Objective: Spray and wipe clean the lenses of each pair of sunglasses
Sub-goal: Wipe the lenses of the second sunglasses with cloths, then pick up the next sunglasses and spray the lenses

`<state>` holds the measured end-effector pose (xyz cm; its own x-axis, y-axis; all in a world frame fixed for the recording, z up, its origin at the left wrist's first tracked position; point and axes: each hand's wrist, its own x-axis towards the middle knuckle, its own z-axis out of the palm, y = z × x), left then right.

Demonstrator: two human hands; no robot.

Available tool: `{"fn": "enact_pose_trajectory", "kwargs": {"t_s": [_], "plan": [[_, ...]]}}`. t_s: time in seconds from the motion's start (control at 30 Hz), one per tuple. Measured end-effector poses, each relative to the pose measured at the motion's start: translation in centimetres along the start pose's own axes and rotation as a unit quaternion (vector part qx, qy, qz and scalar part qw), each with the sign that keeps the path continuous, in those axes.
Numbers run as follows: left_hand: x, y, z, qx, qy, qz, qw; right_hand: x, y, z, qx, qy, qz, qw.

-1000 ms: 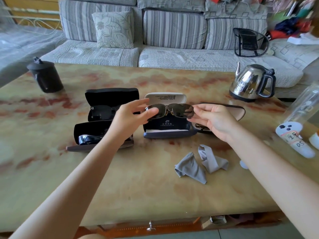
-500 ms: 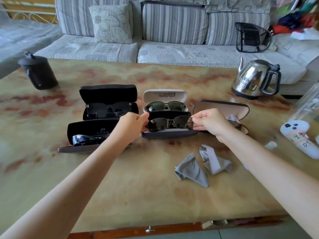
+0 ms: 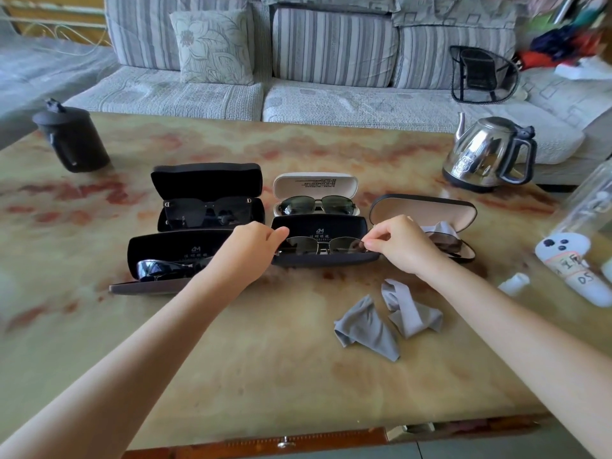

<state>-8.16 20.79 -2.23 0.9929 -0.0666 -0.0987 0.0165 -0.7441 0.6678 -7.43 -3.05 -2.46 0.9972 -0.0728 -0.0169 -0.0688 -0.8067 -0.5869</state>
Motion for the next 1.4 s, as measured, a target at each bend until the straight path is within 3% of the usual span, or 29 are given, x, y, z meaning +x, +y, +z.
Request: {"fn": "enact_pose_trajectory", "kwargs": {"t_s": [0.17,0.47,0.8,1.03,1.23,1.4], "plan": [[0.1,0.4,-0.1,0.08,-0.001,0.019,0.997,-0.3,-0.4,0.0,-0.029,-0.02,-0.007,0.999],[0.3,0.4,0.0,0.087,-0.002,0.02,0.996,0.0,0.4,-0.2,-0.013,-0.002,-0.011,1.0],[0.1,-1.0,-2.3,-0.111,0.059,0.045,0.991,-1.8,-3.2,-0.4,0.055,0.062,-0.125,0.989],[-2.9,-5.6,-7.9,-0.191,0.131,0.091,0.969,-2.6,-7.7,1.6,0.116,-0.009,-0.186,0.976],[-6.9,-10.3,-9.7,-0.11,0.176,0.074,0.975,-2.8,-12.0,5.3,0.124,-0.116,-0.219,0.961],[-8.9,-11.6,-9.8,-0.066,0.188,0.084,0.976,-2.6,-14.3,7.4,0.057,-0.145,-0.221,0.963]]}}
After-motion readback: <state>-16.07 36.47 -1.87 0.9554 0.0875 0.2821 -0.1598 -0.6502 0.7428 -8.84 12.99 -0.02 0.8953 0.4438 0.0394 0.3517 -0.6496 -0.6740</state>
